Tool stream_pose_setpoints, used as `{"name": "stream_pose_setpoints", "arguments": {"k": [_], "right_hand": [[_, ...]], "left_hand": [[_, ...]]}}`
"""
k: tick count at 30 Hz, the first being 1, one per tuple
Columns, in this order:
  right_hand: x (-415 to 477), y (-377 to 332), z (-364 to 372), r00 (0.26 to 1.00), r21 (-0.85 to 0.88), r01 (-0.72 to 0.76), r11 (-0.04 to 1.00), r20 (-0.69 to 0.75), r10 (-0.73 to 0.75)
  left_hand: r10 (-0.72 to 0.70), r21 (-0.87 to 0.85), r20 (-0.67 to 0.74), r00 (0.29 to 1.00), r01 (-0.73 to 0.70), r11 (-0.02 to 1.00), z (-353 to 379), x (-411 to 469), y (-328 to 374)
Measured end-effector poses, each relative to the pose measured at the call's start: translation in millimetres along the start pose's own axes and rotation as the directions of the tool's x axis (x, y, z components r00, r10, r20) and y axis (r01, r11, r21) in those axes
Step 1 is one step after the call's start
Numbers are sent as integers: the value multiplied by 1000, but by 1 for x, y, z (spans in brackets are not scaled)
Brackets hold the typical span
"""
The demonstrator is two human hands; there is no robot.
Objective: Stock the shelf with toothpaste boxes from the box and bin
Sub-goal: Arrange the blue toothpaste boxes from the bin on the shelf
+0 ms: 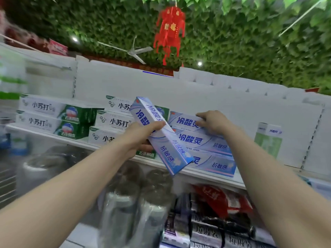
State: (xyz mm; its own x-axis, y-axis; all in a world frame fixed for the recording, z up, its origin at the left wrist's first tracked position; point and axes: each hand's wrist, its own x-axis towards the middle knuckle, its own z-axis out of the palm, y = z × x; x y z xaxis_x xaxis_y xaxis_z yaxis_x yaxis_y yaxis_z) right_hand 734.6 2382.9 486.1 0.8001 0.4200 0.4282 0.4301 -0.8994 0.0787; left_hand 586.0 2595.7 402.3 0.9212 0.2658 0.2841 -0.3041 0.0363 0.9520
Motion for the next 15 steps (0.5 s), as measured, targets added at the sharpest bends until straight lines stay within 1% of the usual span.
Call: {"name": "stream_pose_setpoints", "arguments": {"k": [1,3,5,6,8,9,10,11,12,13,14,15], "right_hand": [[3,2,5,1000,12,6,1000,-11,-6],[7,4,14,994,-4,56,998,-90,-56],[2,2,19,972,-25,110,994,-207,-113],[-4,-1,21,950,-1,139,990,-282,-133],[-25,-14,22,891,168,200,965,-441,-108],[-38,-22,22,877,290,231,929,-475,-69],[-55,-32,20,895,424,243,872,-446,-32],[-72,-42,17,934,555,233,799,-356,-25],[-90,-52,14,968,662,209,720,-243,-58],[-103,-59,15,983,724,182,665,-144,-113],[-114,-65,17,983,739,170,652,-80,-166],[-121,-68,22,981,722,165,672,-46,-190]], "left_hand": [[1,-7,-14,1000,-1,1000,2,1,-1],[8,-15,-44,999,-8,1000,6,1,-3],[14,-15,-56,998,-15,1000,10,0,-4],[15,-15,-62,998,-16,1000,11,-1,-5],[14,-24,-78,997,-16,1000,14,-3,-5],[11,-31,-84,996,-14,999,15,-4,-5],[11,-38,-87,996,-15,999,16,-5,-5],[13,-44,-92,996,-17,999,16,-6,-5],[14,-52,-96,995,-19,998,16,-7,-4],[14,-64,-101,995,-21,998,16,-8,-3],[16,-76,-107,994,-24,997,16,-8,-1],[17,-84,-110,994,-27,996,16,-9,1]]}}
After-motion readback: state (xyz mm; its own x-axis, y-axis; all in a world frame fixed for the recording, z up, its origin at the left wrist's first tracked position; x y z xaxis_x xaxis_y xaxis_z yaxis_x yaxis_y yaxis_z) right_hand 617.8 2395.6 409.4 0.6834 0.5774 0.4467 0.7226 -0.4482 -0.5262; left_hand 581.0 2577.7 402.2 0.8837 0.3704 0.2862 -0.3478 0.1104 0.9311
